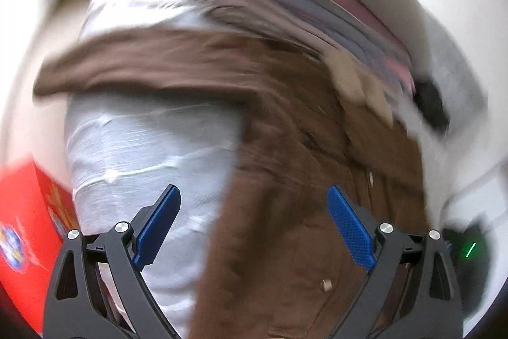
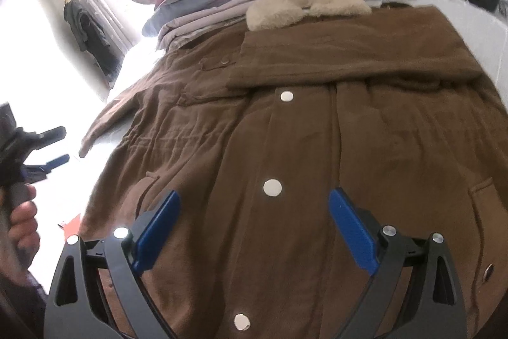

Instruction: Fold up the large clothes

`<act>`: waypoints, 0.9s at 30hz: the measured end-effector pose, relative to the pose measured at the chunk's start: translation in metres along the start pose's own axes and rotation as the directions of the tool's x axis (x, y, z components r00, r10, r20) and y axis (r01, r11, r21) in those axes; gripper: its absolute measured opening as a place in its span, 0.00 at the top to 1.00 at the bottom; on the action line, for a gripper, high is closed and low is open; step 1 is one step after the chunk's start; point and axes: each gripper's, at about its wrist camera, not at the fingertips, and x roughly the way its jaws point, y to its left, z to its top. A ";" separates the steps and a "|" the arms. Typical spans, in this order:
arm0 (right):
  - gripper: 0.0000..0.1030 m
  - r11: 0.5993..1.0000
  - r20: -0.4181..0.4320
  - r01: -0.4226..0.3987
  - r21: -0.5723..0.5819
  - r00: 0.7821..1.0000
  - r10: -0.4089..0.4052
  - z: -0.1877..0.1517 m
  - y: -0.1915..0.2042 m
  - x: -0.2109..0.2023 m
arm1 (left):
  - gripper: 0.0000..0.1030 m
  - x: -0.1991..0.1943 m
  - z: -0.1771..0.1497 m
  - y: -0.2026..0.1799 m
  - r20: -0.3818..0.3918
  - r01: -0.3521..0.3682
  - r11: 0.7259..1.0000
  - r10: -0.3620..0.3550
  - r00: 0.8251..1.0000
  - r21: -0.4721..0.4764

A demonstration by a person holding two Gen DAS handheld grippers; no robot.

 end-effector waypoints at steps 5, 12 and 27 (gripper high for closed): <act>0.12 0.990 -0.021 -0.074 0.122 0.997 0.077 0.001 -0.016 0.002 | 0.13 -0.001 0.042 0.122 0.062 0.217 0.916 -0.208 0.976 -0.338; 0.12 0.960 -0.049 -0.136 0.245 0.987 0.152 -0.001 -0.036 0.011 | 0.13 0.025 0.061 0.240 0.214 0.381 0.723 -0.317 0.924 -0.576; 0.11 0.965 -0.061 -0.132 0.224 0.987 0.149 -0.001 -0.035 0.015 | 0.69 0.070 0.085 0.302 0.257 0.340 0.619 -0.223 0.940 -0.707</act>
